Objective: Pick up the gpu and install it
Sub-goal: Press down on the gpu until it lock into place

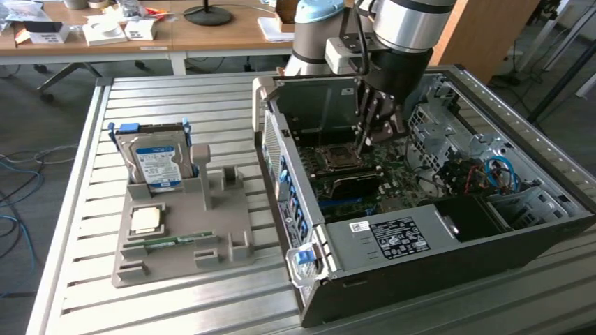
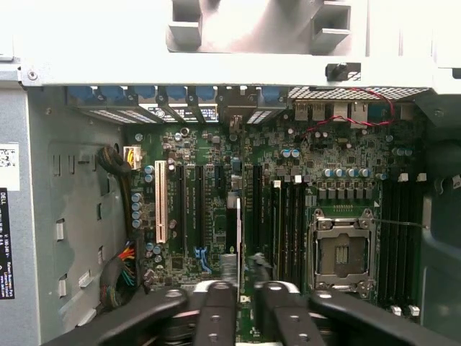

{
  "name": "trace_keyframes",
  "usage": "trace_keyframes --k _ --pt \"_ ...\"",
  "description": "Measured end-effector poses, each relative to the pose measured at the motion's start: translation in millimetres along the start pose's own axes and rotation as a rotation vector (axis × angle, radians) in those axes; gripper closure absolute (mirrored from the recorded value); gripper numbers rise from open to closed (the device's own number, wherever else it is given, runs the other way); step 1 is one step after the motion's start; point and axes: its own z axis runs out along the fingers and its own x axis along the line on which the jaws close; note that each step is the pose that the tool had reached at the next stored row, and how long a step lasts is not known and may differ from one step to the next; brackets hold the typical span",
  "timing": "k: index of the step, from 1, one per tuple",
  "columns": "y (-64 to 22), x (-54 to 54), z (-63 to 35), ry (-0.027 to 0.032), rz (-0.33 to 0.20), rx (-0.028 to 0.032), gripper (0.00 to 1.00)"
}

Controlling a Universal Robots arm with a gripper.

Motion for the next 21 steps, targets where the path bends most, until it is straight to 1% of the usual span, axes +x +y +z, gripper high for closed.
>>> trace_keyframes --k 1,2,3,11,16,21 --pt "0.0 0.0 0.0 0.0 0.0 0.0 0.84" --pt "0.0 0.0 0.0 -0.0001 0.0 0.0001 0.84" --pt "0.0 0.0 0.0 -0.0001 0.0 0.0 0.89" --pt "0.0 0.0 0.7 -0.0002 0.0 0.0 0.89" --pt "0.0 0.2 9.6 -0.0015 0.0 0.0 0.89" --pt "0.1 0.4 18.5 -0.0013 0.0 -0.0001 0.89"
